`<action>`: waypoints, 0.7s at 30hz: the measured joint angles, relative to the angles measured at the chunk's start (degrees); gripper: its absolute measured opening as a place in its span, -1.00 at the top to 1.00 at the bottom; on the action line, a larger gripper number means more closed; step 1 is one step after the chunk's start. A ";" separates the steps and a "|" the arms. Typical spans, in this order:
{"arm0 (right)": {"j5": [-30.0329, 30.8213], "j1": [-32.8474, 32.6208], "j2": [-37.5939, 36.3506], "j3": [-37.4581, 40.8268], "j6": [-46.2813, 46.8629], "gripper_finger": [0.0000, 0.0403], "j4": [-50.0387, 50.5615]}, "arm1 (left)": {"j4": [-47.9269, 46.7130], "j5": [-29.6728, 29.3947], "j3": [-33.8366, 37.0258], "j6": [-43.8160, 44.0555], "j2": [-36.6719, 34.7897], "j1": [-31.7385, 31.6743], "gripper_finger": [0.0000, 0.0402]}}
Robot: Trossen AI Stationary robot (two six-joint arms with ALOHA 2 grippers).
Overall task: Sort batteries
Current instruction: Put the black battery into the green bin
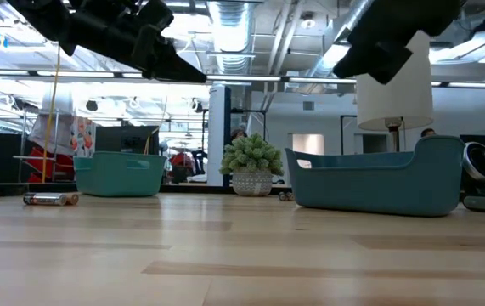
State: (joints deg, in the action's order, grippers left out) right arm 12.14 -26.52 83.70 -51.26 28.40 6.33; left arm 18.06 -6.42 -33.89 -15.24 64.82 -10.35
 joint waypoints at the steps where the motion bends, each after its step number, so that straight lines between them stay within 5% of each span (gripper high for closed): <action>1: 0.02 -0.35 0.00 0.00 0.77 0.06 0.15 | -0.04 0.00 0.00 0.02 0.00 0.00 0.71; 21: 3.34 -6.12 0.00 0.00 15.45 0.06 4.61 | -0.22 3.13 0.09 2.38 0.00 0.04 0.71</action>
State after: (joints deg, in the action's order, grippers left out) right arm 15.48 -32.64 83.70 -51.27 43.85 10.94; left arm 17.85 -3.29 -33.80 -12.86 64.82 -10.31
